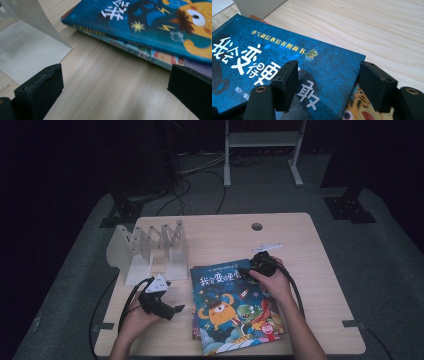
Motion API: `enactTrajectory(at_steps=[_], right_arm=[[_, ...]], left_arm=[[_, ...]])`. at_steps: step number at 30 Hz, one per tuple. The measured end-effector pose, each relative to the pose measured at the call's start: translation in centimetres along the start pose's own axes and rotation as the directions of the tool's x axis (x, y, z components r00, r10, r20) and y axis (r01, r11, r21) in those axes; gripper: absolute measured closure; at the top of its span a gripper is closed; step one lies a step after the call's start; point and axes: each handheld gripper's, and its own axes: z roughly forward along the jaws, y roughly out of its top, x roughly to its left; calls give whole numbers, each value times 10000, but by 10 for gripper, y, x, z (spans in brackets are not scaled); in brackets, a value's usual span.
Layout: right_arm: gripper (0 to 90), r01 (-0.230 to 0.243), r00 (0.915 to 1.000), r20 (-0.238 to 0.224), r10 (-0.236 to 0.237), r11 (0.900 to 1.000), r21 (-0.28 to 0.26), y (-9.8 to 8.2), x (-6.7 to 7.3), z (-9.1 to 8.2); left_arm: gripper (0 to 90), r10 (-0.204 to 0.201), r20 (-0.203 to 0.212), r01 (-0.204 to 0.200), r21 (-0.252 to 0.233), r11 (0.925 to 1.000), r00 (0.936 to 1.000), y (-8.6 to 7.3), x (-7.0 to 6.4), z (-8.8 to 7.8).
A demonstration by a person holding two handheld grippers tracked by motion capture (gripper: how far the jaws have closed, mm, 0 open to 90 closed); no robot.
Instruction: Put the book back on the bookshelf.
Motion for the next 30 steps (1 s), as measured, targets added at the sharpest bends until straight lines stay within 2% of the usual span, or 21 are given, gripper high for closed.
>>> enactTrajectory(at_steps=[6, 15, 24, 28, 30], right_arm=[[314, 265, 9994, -205, -261, 9995, 175, 6, 10, 7], [312, 576, 9970, -538, -562, 9980, 255, 12, 22, 16], [310, 987, 9902, -1013, -957, 9948, 254, 20, 42, 31], [311, 1097, 9881, -1110, -1065, 9937, 238, 22, 47, 34], [310, 1174, 9864, -1184, -1137, 9928, 247, 23, 51, 36]], left_arm=[[0, -220, 253, 222, -106, 9997, 9994, 10, 6, 11], [0, -351, 289, 356, -179, 9992, 9990, 19, 12, 16], [0, -616, 410, 629, -307, 9975, 9973, 19, 15, 18], [0, -774, 495, 783, -167, 9968, 9958, 18, 16, 20], [0, -678, 506, 679, 3, 9977, 9964, 17, 14, 22]])
